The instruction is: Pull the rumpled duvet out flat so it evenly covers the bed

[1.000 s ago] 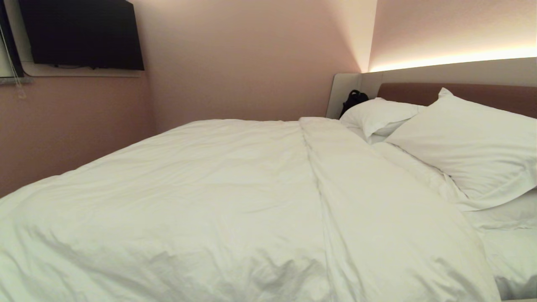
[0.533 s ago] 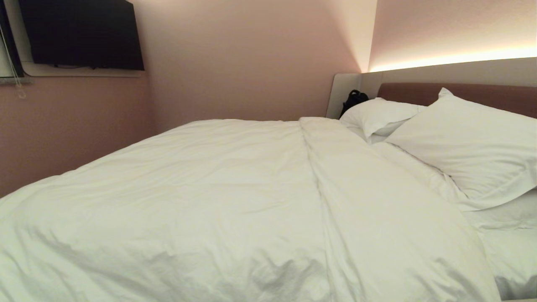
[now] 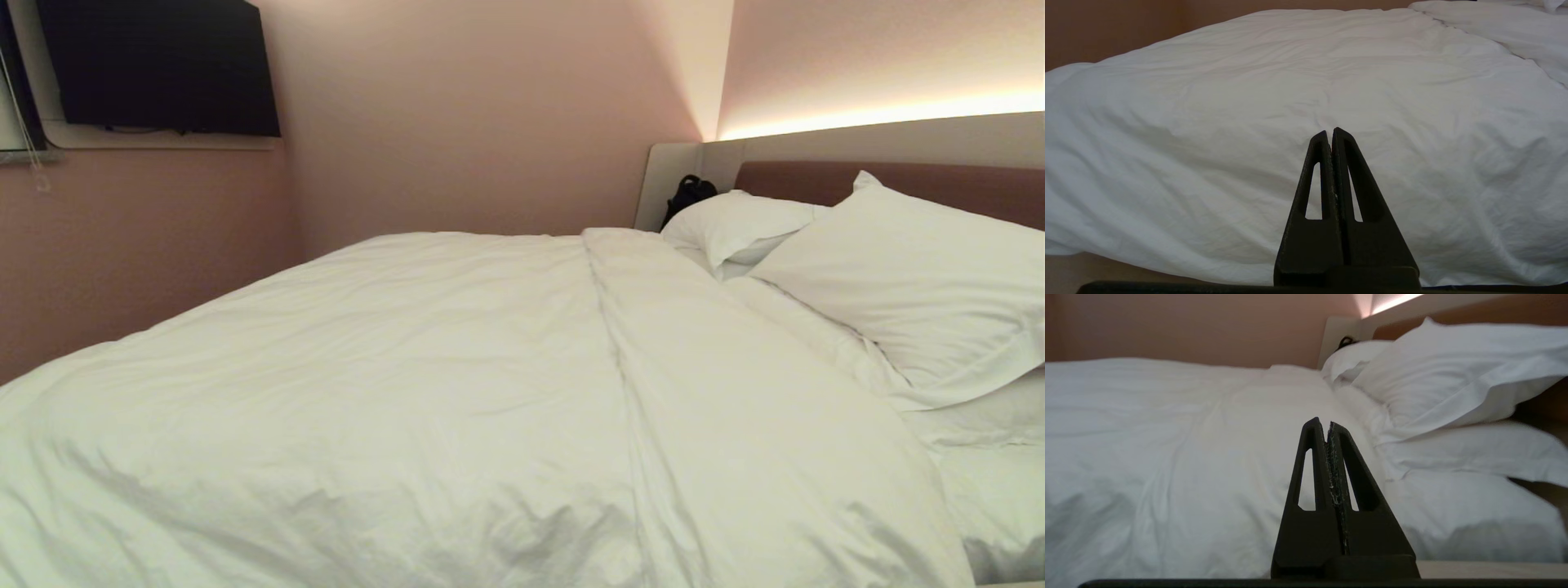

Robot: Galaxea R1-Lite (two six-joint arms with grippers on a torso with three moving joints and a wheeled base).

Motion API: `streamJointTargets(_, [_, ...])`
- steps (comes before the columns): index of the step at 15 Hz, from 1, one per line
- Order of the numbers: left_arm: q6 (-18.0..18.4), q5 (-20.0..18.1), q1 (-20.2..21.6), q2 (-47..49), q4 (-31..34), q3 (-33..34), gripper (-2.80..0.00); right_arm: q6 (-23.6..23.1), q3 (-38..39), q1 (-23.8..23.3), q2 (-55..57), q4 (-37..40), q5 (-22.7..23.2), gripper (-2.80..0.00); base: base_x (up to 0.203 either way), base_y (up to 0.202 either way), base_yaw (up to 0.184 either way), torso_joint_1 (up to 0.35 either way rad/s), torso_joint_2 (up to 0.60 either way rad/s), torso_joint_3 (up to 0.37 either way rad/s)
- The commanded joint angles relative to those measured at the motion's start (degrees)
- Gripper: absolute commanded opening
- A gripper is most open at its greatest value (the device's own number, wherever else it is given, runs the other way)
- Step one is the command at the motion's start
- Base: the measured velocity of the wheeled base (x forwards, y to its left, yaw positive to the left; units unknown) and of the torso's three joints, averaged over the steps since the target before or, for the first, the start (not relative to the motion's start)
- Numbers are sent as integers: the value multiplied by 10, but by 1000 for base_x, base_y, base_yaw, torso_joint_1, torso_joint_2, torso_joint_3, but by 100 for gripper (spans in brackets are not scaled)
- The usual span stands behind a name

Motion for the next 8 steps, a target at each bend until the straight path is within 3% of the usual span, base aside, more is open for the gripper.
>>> streamJointTargets(1, [0, 0, 0, 0, 0, 0, -280, 15, 0, 0, -1, 56, 22, -280, 0, 0, 0, 0, 0, 0])
streamJointTargets(4, [0, 0, 0, 0, 0, 0, -280, 29, 0, 0, -1, 106, 29, -280, 0, 0, 0, 0, 0, 0])
streamJointTargets(8, [0, 0, 0, 0, 0, 0, -280, 44, 0, 0, -1, 109, 29, -280, 0, 0, 0, 0, 0, 0])
